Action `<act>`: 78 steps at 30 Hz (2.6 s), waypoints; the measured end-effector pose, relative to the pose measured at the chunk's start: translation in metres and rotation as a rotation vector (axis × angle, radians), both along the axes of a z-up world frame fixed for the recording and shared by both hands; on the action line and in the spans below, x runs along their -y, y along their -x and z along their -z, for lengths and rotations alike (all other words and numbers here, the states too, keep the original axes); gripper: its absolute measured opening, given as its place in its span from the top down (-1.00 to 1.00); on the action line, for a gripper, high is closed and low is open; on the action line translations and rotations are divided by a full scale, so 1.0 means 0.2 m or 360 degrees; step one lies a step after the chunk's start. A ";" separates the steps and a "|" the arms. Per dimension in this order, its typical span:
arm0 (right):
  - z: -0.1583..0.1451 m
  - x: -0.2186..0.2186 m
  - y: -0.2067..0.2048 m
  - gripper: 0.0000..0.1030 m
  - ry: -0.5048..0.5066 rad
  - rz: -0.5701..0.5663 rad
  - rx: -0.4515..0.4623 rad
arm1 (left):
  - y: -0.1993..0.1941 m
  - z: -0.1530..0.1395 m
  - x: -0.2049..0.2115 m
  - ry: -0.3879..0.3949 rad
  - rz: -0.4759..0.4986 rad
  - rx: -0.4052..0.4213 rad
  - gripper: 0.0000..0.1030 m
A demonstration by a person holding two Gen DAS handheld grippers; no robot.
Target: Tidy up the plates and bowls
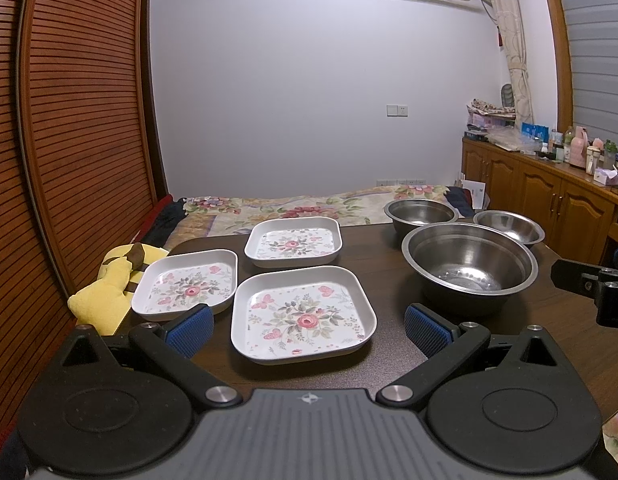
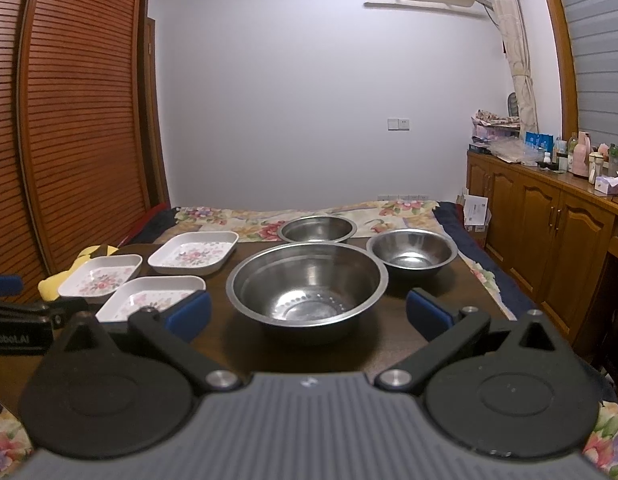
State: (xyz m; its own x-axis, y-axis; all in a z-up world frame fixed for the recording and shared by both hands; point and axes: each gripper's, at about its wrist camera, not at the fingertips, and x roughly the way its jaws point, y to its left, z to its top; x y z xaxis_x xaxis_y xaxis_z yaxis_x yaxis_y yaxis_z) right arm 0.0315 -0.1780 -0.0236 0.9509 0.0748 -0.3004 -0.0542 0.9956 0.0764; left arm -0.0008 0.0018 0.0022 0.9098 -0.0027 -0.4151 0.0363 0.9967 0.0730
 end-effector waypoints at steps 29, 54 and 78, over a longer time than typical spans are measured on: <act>-0.01 -0.01 0.01 -1.00 -0.0002 -0.0006 0.0005 | 0.01 -0.01 0.00 0.0000 0.0001 -0.0002 -1.00; 0.07 -0.06 -0.05 -1.00 -0.0017 -0.0080 -0.0066 | -0.08 0.13 -0.07 0.0029 0.0035 -0.0187 -1.00; 0.05 -0.31 -0.20 -1.00 -0.0018 -0.0385 -0.0123 | -0.24 0.15 -0.35 -0.0086 0.0009 -0.0260 -1.00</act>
State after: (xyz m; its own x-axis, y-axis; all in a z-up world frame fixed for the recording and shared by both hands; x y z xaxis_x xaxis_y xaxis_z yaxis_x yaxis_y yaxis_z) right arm 0.0725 -0.1159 -0.0337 0.8791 0.3012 -0.3694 -0.2845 0.9534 0.1005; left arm 0.0465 0.0708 -0.0278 0.8303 0.0187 -0.5570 0.0576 0.9912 0.1191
